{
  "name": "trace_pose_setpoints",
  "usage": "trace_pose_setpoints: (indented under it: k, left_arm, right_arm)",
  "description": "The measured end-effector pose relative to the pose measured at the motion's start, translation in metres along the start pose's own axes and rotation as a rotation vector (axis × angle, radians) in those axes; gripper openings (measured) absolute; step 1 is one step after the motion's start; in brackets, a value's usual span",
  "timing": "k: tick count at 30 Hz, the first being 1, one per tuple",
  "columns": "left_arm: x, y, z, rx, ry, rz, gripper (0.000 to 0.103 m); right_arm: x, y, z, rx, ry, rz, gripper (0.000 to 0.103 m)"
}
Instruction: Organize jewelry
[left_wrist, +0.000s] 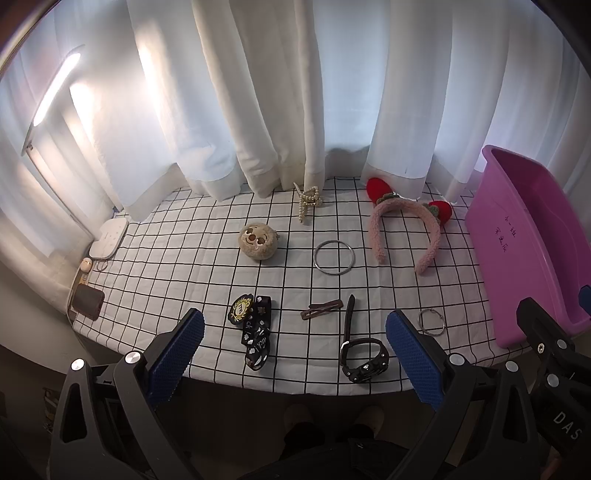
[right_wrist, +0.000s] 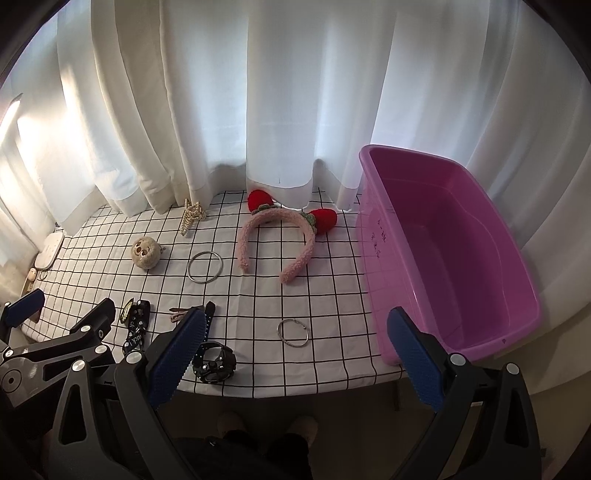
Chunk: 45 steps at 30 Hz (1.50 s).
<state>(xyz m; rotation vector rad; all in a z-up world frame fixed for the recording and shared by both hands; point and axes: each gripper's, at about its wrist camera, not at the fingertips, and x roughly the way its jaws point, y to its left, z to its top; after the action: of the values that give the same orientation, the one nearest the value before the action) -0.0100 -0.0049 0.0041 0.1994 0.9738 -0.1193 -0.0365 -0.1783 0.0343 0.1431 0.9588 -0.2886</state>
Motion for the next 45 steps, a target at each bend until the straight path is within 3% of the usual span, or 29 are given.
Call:
trace_pose_setpoints:
  k: [15,22,33,37,42,45]
  left_arm:
    - [0.000,0.004,0.000,-0.004,0.000,-0.002,0.097]
    - [0.011,0.017,-0.002,-0.042,0.040,-0.010,0.097]
    - [0.061,0.082,-0.026,-0.196,0.122,-0.037,0.097]
    - [0.088,0.105,-0.044,-0.208,0.136,0.027,0.097]
    - [0.127,0.119,-0.069,-0.194,0.140,-0.027,0.097]
    - [0.151,0.122,-0.076,-0.219,0.152,-0.068,0.097]
  right_arm:
    - [0.000,0.001,-0.002,0.001,-0.004,0.002,0.094]
    - [0.010,-0.001,-0.003,0.008,0.024,0.024,0.094]
    - [0.049,0.004,-0.014,-0.023,0.048,0.217,0.094]
    - [0.070,0.004,-0.025,-0.037,0.008,0.271,0.094]
    - [0.098,0.005,-0.037,-0.119,-0.016,0.224,0.094]
    - [0.122,0.004,-0.043,-0.129,0.062,0.222,0.094]
